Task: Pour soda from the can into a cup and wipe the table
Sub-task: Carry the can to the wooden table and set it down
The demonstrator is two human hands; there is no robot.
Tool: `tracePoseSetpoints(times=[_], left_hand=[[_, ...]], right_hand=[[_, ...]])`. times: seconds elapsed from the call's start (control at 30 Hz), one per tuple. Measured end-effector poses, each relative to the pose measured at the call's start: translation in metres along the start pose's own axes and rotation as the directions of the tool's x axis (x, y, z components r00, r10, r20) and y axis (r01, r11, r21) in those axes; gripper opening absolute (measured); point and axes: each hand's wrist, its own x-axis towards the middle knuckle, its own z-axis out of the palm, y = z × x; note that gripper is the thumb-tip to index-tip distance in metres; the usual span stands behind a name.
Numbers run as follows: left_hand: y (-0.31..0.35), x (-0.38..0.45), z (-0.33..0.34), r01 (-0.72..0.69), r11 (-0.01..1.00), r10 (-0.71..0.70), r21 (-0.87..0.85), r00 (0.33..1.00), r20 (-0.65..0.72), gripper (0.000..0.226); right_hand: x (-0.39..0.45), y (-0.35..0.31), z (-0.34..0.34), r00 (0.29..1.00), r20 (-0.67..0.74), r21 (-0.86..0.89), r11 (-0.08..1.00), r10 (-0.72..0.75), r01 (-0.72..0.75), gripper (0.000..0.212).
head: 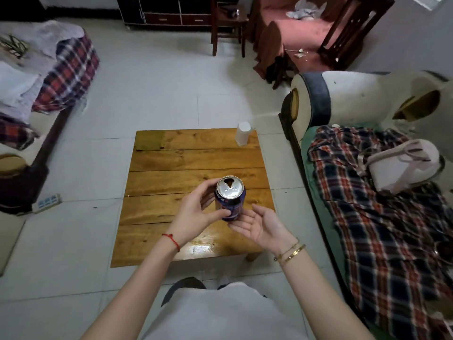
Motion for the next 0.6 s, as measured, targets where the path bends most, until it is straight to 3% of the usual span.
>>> tracePoseSetpoints(times=[0.43, 0.6], left_hand=[[-0.038, 0.102, 0.016, 0.07, 0.997, -0.07, -0.01, 0.964, -0.256, 0.067], [-0.066, 0.137, 0.012, 0.096, 0.995, -0.093, 0.006, 0.977, -0.193, 0.067]], right_hand=[[0.099, -0.076, -0.002, 0.998, -0.058, -0.067, 0.997, 0.036, -0.04, 0.047], [0.151, -0.098, -0.008, 0.994, -0.082, -0.192, 0.977, 0.078, -0.093, 0.037]])
